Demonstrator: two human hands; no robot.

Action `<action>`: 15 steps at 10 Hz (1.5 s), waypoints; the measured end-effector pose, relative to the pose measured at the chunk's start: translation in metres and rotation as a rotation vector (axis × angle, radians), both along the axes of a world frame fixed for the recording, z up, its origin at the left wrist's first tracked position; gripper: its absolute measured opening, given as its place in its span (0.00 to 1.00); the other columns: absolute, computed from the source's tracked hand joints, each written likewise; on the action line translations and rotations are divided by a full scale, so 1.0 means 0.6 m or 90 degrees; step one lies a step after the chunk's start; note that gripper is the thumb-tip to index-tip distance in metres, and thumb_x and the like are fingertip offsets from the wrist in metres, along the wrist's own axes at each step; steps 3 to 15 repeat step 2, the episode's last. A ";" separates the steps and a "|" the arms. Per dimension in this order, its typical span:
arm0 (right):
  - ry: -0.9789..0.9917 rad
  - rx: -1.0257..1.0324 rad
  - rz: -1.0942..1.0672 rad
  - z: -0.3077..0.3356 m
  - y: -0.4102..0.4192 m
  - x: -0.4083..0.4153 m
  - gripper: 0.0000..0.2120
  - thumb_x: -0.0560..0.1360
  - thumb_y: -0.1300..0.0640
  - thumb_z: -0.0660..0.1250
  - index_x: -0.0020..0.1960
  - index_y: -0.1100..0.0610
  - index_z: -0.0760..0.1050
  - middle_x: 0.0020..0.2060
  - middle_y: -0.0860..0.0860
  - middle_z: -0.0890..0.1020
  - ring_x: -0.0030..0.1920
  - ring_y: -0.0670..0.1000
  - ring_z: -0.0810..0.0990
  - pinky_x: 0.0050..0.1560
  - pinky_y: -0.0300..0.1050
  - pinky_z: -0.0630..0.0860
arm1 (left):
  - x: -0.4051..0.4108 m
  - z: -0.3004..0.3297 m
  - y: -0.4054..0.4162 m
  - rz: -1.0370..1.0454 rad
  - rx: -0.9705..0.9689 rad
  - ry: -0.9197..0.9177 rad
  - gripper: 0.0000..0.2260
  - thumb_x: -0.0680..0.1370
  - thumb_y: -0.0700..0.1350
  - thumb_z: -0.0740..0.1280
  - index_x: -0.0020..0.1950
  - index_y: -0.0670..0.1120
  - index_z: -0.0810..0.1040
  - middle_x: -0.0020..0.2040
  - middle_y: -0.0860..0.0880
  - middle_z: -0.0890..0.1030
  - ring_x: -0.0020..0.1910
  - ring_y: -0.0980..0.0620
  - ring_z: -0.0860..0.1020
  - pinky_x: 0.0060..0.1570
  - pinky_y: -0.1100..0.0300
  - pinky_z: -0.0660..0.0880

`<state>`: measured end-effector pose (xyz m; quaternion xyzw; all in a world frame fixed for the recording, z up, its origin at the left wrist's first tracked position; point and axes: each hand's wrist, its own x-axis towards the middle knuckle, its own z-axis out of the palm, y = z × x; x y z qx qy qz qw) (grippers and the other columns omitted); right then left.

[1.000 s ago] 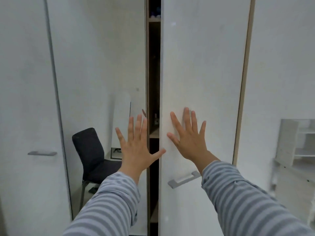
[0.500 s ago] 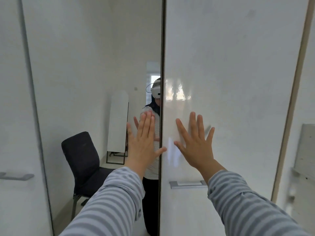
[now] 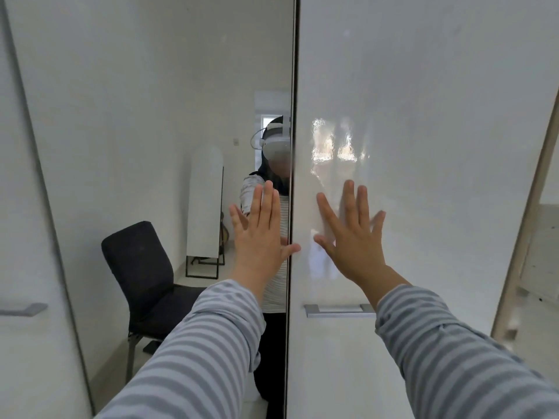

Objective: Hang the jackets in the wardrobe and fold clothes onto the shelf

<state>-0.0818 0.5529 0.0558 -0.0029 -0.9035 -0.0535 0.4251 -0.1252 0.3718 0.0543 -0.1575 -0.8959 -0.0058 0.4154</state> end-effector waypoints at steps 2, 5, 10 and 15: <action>-0.015 -0.031 0.092 -0.008 0.006 0.071 0.34 0.79 0.43 0.54 0.76 0.40 0.36 0.77 0.52 0.37 0.77 0.54 0.36 0.72 0.66 0.43 | 0.059 -0.011 0.001 -0.021 0.045 0.054 0.45 0.73 0.67 0.54 0.78 0.41 0.41 0.79 0.45 0.40 0.78 0.47 0.40 0.71 0.36 0.40; -0.015 -0.031 0.092 -0.008 0.006 0.071 0.34 0.79 0.43 0.54 0.76 0.40 0.36 0.77 0.52 0.37 0.77 0.54 0.36 0.72 0.66 0.43 | 0.059 -0.011 0.001 -0.021 0.045 0.054 0.45 0.73 0.67 0.54 0.78 0.41 0.41 0.79 0.45 0.40 0.78 0.47 0.40 0.71 0.36 0.40; -0.015 -0.031 0.092 -0.008 0.006 0.071 0.34 0.79 0.43 0.54 0.76 0.40 0.36 0.77 0.52 0.37 0.77 0.54 0.36 0.72 0.66 0.43 | 0.059 -0.011 0.001 -0.021 0.045 0.054 0.45 0.73 0.67 0.54 0.78 0.41 0.41 0.79 0.45 0.40 0.78 0.47 0.40 0.71 0.36 0.40; -0.015 -0.031 0.092 -0.008 0.006 0.071 0.34 0.79 0.43 0.54 0.76 0.40 0.36 0.77 0.52 0.37 0.77 0.54 0.36 0.72 0.66 0.43 | 0.059 -0.011 0.001 -0.021 0.045 0.054 0.45 0.73 0.67 0.54 0.78 0.41 0.41 0.79 0.45 0.40 0.78 0.47 0.40 0.71 0.36 0.40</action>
